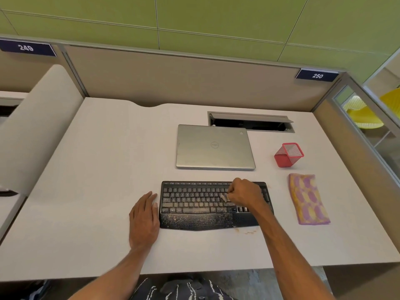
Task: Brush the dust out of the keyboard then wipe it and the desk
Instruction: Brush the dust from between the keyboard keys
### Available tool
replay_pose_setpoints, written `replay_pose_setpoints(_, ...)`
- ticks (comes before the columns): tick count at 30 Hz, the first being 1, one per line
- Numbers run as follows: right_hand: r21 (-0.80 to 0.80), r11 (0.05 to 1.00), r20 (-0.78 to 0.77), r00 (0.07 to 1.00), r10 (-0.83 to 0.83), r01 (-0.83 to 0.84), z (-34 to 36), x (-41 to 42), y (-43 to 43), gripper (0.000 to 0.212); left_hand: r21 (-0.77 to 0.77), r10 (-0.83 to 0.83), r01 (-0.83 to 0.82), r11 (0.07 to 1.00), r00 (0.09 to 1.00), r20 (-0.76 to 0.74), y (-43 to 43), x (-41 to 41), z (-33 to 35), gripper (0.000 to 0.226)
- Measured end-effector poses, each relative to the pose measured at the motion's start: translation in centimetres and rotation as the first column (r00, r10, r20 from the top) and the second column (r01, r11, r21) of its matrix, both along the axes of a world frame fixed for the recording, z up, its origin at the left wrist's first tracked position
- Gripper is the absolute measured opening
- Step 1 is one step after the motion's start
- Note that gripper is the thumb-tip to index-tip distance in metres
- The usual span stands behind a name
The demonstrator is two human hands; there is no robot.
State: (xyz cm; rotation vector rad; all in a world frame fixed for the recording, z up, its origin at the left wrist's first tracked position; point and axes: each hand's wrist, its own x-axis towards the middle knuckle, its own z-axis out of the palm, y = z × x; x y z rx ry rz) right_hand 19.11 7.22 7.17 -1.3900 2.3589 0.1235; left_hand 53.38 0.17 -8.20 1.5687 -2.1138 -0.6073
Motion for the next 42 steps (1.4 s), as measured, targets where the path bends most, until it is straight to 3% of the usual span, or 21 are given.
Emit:
replay_pose_setpoints(4, -0.108, 0.994, -0.032, 0.999, -0.020, 0.016, 0.4, -0.1, -0.2, 0.017, 0.004, -0.006, 0.006, 1.000, 1.000, -0.006, 0.0, 0.0, 0.0, 0.047)
replay_pose_setpoints(9, 0.022, 0.999, 0.032, 0.999, 0.030, -0.031, -0.2, -0.1, -0.2, 0.016, -0.001, -0.004, 0.004, 1.000, 1.000, -0.012, 0.0, 0.1, 0.0, 0.047)
replay_pose_setpoints(13, -0.074, 0.995, 0.020, 0.997, 0.072, -0.070, 0.7, -0.1, -0.4, 0.018, -0.007, -0.010, 0.010, 1.000, 1.000, 0.000, 0.0, 0.0, 0.0, 0.047)
replay_pose_setpoints(16, -0.048, 0.989, 0.047, 0.989, 0.139, -0.137, 0.0, 0.6, -0.1, 0.020, -0.013, -0.003, 0.003, 1.000, 1.000, -0.007, 0.0, 0.0, 0.2, 0.047)
replay_pose_setpoints(22, 0.028, 0.993, -0.180, 0.977, 0.114, -0.111, 1.0, -1.7, 0.8, 0.025, -0.007, 0.000, 0.000, 1.000, 1.000, -0.010, 0.3, 0.0, 0.4, 0.048)
replay_pose_setpoints(26, -0.056, 0.992, 0.002, 0.993, 0.115, -0.115, 1.3, -1.9, 0.6, 0.022, -0.011, -0.006, 0.005, 1.000, 1.000, -0.006, 0.3, -0.1, 0.4, 0.049)
replay_pose_setpoints(29, -0.056, 0.987, 0.021, 0.988, 0.152, -0.151, 0.7, -1.0, 0.6, 0.022, -0.007, -0.002, 0.002, 1.000, 1.000, -0.004, 0.4, -0.2, 0.4, 0.050)
replay_pose_setpoints(35, -0.027, 1.000, -0.051, 0.999, -0.008, 0.007, 0.5, -2.0, 1.2, 0.031, -0.004, 0.001, -0.001, 1.000, 1.000, 0.003, 0.2, 0.0, 0.4, 0.049)
replay_pose_setpoints(42, -0.107, 0.984, 0.013, 0.990, -0.140, 0.140, 0.5, -1.9, 0.8, 0.017, -0.001, 0.000, 0.000, 1.000, 1.000, 0.010, 0.3, -0.1, 0.3, 0.049)
